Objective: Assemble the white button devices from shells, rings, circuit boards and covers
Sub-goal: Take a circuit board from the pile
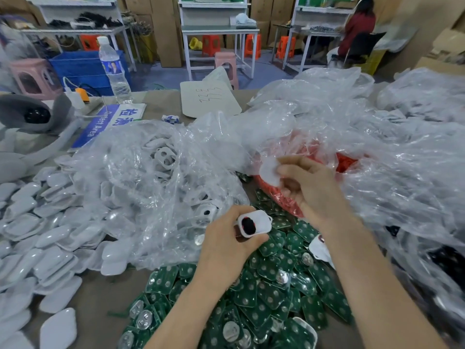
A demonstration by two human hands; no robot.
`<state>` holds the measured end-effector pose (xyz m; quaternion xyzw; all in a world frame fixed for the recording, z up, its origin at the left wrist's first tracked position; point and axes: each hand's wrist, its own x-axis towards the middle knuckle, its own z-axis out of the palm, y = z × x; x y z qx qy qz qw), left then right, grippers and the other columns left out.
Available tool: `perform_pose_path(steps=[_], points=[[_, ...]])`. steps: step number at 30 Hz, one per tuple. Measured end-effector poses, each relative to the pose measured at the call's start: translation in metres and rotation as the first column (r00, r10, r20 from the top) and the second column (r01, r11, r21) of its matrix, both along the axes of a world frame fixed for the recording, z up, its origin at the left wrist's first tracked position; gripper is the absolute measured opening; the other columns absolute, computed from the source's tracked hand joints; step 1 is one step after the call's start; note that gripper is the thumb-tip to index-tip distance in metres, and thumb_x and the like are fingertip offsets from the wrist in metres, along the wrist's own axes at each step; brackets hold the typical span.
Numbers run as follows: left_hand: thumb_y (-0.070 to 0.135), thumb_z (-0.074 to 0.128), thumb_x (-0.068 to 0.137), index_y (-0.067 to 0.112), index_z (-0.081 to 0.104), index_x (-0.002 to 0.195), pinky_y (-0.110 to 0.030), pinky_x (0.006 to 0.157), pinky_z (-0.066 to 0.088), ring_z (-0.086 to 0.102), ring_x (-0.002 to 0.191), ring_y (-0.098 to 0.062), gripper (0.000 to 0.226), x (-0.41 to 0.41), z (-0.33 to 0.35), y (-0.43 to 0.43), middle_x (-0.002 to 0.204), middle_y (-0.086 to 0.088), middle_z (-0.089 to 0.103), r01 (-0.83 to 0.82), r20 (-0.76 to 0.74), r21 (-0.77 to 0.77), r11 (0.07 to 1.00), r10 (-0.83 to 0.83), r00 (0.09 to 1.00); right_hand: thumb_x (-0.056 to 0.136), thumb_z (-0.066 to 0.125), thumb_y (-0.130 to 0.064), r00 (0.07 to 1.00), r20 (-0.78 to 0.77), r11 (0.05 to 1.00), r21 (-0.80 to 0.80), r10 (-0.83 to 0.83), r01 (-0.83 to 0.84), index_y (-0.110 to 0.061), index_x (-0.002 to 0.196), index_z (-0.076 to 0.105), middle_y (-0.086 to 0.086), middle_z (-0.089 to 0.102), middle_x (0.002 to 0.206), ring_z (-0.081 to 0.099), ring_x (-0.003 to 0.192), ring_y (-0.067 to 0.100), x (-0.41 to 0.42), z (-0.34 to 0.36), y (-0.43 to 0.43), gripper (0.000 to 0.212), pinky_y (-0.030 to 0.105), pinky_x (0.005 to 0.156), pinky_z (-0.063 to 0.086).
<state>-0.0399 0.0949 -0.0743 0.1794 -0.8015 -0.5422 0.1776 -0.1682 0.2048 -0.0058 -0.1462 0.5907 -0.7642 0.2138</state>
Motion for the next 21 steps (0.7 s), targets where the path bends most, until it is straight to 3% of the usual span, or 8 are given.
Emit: perform_pose_path(steps=[4, 10, 16, 21], points=[[0.023, 0.084, 0.074, 0.039, 0.063, 0.099, -0.011, 0.073, 0.05, 0.064, 0.087, 0.003, 0.037, 0.002, 0.001, 0.001, 0.096, 0.02, 0.069, 0.003, -0.009, -0.016, 1.0, -0.003, 1.0, 0.078, 0.063, 0.004, 0.996, 0.056, 0.993, -0.096, 0.074, -0.068, -0.01, 0.08, 0.065, 0.004, 0.065, 0.064, 0.054, 0.047, 0.011, 0.016, -0.015, 0.015, 0.015, 0.019, 0.043, 0.043], [0.024, 0.084, 0.073, 0.041, 0.063, 0.099, -0.005, 0.068, 0.044, 0.064, 0.085, 0.005, 0.038, 0.002, 0.002, 0.002, 0.092, 0.024, 0.068, -0.01, 0.004, -0.028, 1.0, 0.01, 1.0, 0.071, 0.062, -0.002, 0.983, 0.014, 0.961, -0.216, 0.181, -0.174, -0.013, 0.07, 0.07, 0.008, 0.07, 0.085, 0.062, 0.065, 0.014, 0.02, -0.031, 0.021, 0.014, 0.022, 0.062, 0.054], [0.024, 0.083, 0.074, 0.046, 0.059, 0.094, -0.004, 0.069, 0.044, 0.063, 0.084, 0.008, 0.039, 0.003, 0.005, 0.003, 0.095, 0.033, 0.064, 0.003, 0.0, -0.071, 0.997, -0.003, 1.0, 0.082, 0.059, 0.004, 0.96, -0.112, 0.958, -0.099, 0.257, -0.269, -0.012, 0.077, 0.066, 0.01, 0.055, 0.072, 0.055, 0.063, 0.016, 0.023, -0.038, 0.024, 0.018, 0.024, 0.058, 0.048], [0.026, 0.083, 0.074, 0.042, 0.061, 0.099, -0.009, 0.07, 0.047, 0.064, 0.083, 0.003, 0.037, 0.003, 0.004, 0.002, 0.092, 0.028, 0.065, 0.002, 0.006, -0.057, 0.998, -0.002, 1.0, 0.08, 0.059, -0.007, 0.967, -0.111, 0.973, 0.029, 0.229, -0.227, -0.007, 0.07, 0.066, 0.012, 0.059, 0.069, 0.055, 0.063, 0.02, 0.02, -0.038, 0.026, 0.012, 0.028, 0.058, 0.051]])
